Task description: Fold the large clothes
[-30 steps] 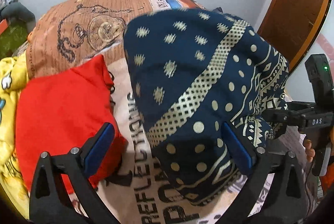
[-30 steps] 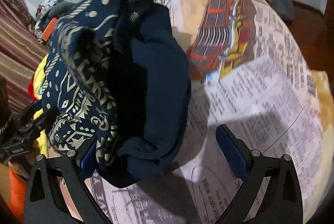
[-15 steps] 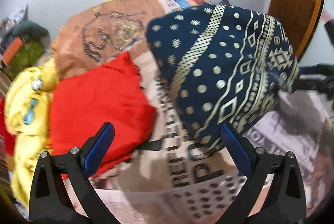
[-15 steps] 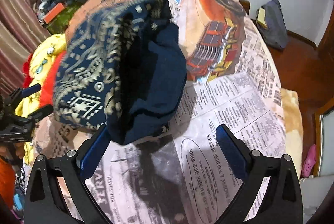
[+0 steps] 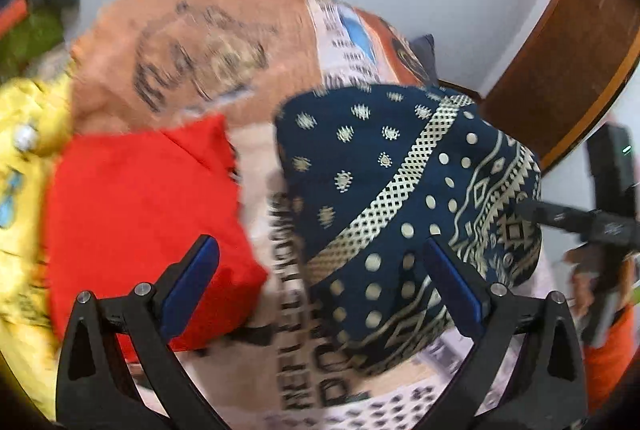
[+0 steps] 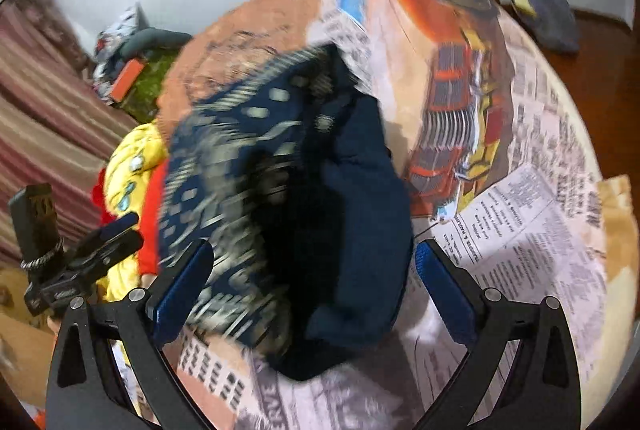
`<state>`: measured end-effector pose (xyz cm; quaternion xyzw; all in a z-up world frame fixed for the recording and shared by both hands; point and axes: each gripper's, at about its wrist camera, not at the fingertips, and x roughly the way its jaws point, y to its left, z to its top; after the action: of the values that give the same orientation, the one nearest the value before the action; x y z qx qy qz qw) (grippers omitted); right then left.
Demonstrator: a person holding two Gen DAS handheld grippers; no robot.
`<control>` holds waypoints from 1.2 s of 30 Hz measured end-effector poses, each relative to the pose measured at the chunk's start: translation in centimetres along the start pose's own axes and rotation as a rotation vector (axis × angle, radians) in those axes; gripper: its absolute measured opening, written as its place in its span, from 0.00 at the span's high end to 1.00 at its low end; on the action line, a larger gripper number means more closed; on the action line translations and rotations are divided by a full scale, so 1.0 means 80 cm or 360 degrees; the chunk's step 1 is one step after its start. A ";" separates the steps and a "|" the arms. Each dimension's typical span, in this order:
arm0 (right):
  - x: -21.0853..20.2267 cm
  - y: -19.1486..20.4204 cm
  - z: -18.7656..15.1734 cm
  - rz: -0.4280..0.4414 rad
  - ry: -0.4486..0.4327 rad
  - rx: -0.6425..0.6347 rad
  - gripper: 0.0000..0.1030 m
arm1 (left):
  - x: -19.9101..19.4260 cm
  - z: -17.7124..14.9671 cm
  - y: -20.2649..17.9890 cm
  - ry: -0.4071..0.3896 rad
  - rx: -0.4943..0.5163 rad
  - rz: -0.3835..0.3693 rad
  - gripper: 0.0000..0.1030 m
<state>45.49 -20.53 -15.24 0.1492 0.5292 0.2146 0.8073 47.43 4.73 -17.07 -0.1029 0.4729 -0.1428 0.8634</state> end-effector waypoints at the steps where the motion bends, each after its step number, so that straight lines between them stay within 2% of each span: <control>1: 0.010 -0.006 0.001 -0.0003 0.0034 0.0031 0.03 | 0.014 0.001 0.002 0.0048 -0.0038 -0.0039 0.01; 2: 0.018 -0.013 0.003 0.0004 0.0057 0.0058 0.03 | 0.026 0.003 0.007 0.0085 -0.0069 -0.0076 0.01; 5: 0.053 -0.039 0.006 0.0117 0.0167 0.0166 0.03 | 0.060 0.005 0.026 0.0175 -0.0270 -0.0298 0.00; 7: 0.063 -0.046 0.007 0.0190 0.0182 0.0200 0.00 | 0.078 0.007 0.036 0.0219 -0.0379 -0.0439 0.00; 12: 0.067 -0.036 0.013 0.0214 0.0156 0.0111 0.00 | 0.102 0.011 0.044 0.0246 -0.0499 -0.0592 0.00; 13: 0.068 -0.035 0.013 0.0228 0.0152 0.0109 0.03 | 0.105 0.011 0.044 0.0247 -0.0523 -0.0613 0.00; 14: 0.068 -0.033 0.013 0.0250 0.0152 0.0106 0.06 | 0.106 0.012 0.044 0.0242 -0.0534 -0.0621 0.00; 16: 0.066 -0.031 0.010 0.0335 0.0172 0.0131 0.23 | 0.103 0.012 0.040 0.0226 -0.0534 -0.0643 0.04; 17: 0.065 -0.032 0.008 0.0369 0.0186 0.0162 0.26 | 0.102 0.014 0.041 0.0223 -0.0529 -0.0655 0.08; 19: 0.062 -0.030 0.005 0.0394 0.0187 0.0175 0.43 | 0.092 0.014 0.034 0.0198 -0.0494 -0.0618 0.16; 20: 0.059 -0.028 0.003 0.0397 0.0183 0.0179 0.47 | 0.087 0.014 0.031 0.0185 -0.0463 -0.0597 0.22; 21: 0.055 -0.024 0.001 0.0386 0.0177 0.0178 0.54 | 0.080 0.015 0.028 0.0171 -0.0432 -0.0578 0.30; 22: 0.049 -0.018 0.000 0.0369 0.0163 0.0163 0.61 | 0.070 0.016 0.023 0.0151 -0.0392 -0.0558 0.32; 24: 0.040 -0.004 -0.001 0.0349 0.0142 0.0136 0.65 | 0.049 0.017 0.018 0.0115 -0.0344 -0.0527 0.41; 26: 0.032 0.012 -0.003 0.0350 0.0127 0.0126 0.67 | 0.023 0.019 0.015 0.0056 -0.0308 -0.0514 0.45; 30: 0.013 0.045 0.007 0.0392 0.0046 0.0084 0.67 | -0.043 0.034 0.020 -0.0075 -0.0252 -0.0497 0.46; 36: -0.013 0.146 0.027 0.0425 -0.0089 -0.0104 0.67 | -0.146 0.053 0.062 -0.0247 -0.0240 -0.0479 0.46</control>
<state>44.89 -10.98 -8.08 0.1979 0.4745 0.3331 0.7904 45.79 13.58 -7.20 -0.2476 0.3934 -0.2260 0.8560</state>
